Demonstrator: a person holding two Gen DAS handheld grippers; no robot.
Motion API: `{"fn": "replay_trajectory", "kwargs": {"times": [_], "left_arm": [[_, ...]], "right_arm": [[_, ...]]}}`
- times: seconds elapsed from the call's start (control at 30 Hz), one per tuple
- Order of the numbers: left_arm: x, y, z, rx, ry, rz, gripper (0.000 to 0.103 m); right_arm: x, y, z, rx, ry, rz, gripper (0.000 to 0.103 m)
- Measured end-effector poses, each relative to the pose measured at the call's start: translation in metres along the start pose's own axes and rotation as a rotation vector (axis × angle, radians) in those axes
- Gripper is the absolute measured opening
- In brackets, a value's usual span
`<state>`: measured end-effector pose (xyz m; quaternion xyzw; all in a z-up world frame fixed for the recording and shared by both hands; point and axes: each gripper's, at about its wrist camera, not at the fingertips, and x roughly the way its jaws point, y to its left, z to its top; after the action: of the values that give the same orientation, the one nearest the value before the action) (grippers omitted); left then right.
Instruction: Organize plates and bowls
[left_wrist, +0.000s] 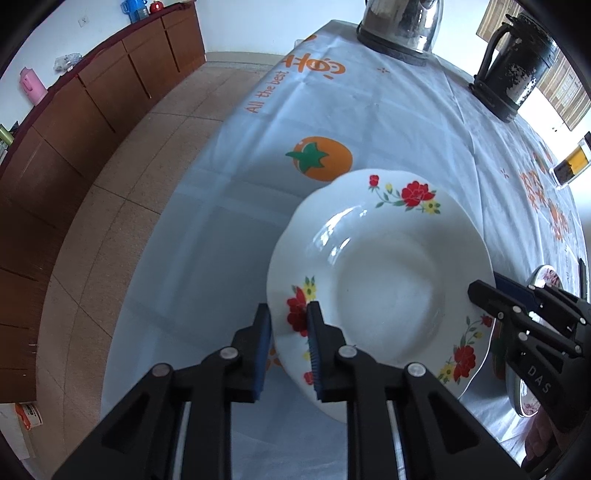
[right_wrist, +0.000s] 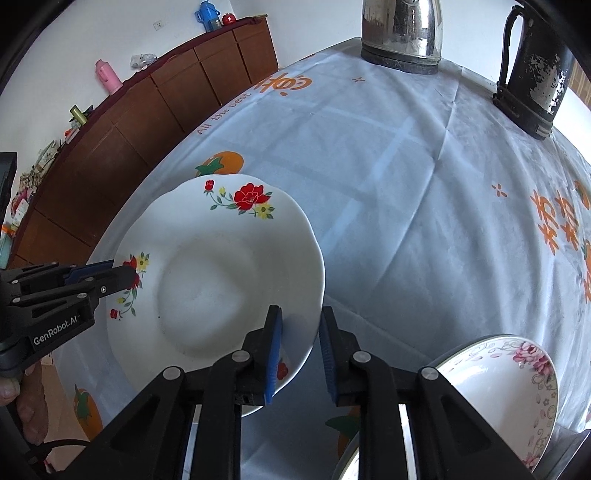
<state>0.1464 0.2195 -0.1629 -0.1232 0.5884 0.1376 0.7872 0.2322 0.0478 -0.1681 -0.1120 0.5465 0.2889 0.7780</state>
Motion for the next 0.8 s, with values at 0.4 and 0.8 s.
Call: {"fn": "replay_trajectory", "kwargs": {"times": [0.4, 0.8], "left_arm": [[-0.021, -0.002, -0.005, -0.011, -0.002, 0.012, 0.016], [-0.034, -0.002, -0.014, -0.013, -0.013, 0.014, 0.016]], "right_arm": [[-0.017, 0.004, -0.003, 0.011, -0.015, 0.008, 0.019], [-0.031, 0.009, -0.012, 0.007, -0.029, 0.006, 0.019]]}}
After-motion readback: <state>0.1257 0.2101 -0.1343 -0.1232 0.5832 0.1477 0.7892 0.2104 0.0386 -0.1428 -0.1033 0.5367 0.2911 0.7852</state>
